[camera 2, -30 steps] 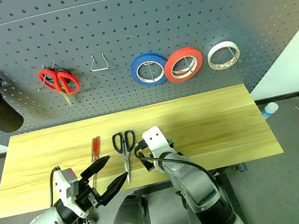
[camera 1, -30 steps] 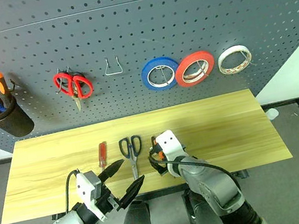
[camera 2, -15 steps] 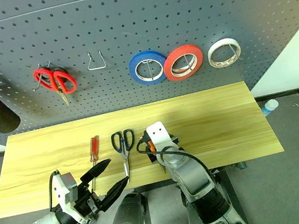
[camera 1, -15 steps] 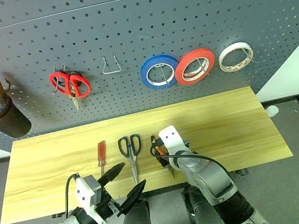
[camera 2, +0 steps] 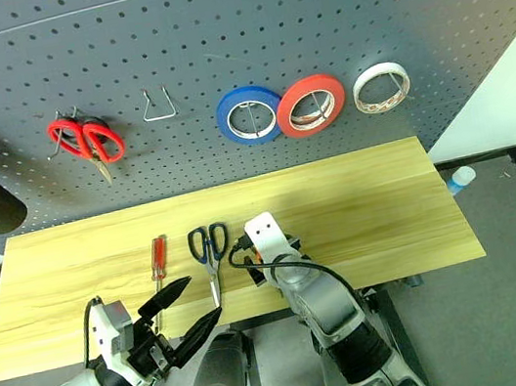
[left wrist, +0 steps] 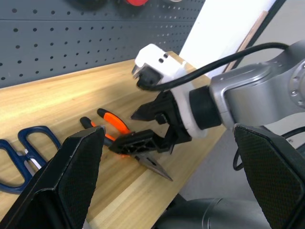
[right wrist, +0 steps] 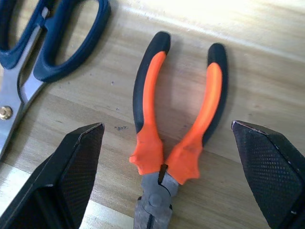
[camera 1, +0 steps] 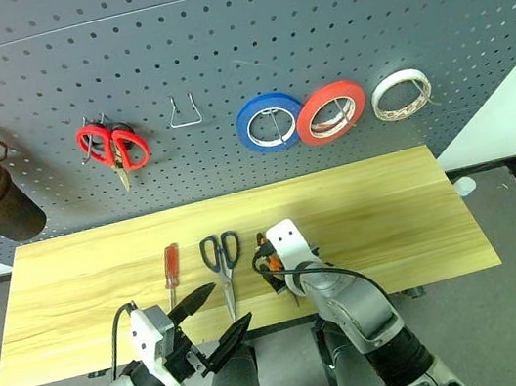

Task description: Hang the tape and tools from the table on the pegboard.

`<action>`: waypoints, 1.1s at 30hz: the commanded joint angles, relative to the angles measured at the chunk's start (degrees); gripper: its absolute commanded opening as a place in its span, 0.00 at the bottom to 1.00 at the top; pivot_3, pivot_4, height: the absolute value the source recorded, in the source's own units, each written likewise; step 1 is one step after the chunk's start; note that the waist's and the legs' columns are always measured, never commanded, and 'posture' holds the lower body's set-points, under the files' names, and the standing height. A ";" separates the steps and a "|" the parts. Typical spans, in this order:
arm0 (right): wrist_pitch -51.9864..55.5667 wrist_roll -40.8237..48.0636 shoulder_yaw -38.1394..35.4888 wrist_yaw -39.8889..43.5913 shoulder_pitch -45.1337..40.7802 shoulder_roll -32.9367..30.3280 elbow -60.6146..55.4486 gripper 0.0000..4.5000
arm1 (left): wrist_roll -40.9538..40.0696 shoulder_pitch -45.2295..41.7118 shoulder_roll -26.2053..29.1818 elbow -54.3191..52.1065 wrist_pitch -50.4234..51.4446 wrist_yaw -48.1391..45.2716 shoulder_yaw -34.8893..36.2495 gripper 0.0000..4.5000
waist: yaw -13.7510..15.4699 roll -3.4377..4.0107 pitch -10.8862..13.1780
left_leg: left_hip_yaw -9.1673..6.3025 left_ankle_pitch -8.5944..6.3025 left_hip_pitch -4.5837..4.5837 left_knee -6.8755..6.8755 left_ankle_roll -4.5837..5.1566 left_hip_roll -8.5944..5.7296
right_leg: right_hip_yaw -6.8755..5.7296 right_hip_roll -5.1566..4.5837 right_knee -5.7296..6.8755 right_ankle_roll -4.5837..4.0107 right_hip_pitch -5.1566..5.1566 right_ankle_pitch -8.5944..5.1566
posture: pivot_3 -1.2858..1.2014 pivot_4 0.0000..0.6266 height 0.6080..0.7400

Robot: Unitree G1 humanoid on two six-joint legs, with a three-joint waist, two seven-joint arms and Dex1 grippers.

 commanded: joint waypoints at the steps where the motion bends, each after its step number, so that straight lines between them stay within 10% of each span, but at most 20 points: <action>1: -1.64 0.82 0.17 -0.52 -1.10 6.70 0.96 0.99 | -0.22 1.36 -0.12 -1.54 -1.75 0.20 1.48 1.00 | -0.02 -0.02 0.10 | 0.00 0.00 0.00 0.00 0.00 0.00 | 0.00 0.00 0.00 0.00 -0.01 0.00 | 0.66 0.42 0.52; 33: 3.07 4.75 -2.94 -2.39 -2.26 7.79 5.38 0.99 | -0.04 2.06 0.72 -2.98 -1.86 1.47 3.59 1.00 | 0.00 0.02 1.07 | -0.01 -0.01 -0.03 0.00 0.01 0.00 | -0.01 0.00 0.01 0.00 -0.04 0.00 | 0.67 0.45 0.52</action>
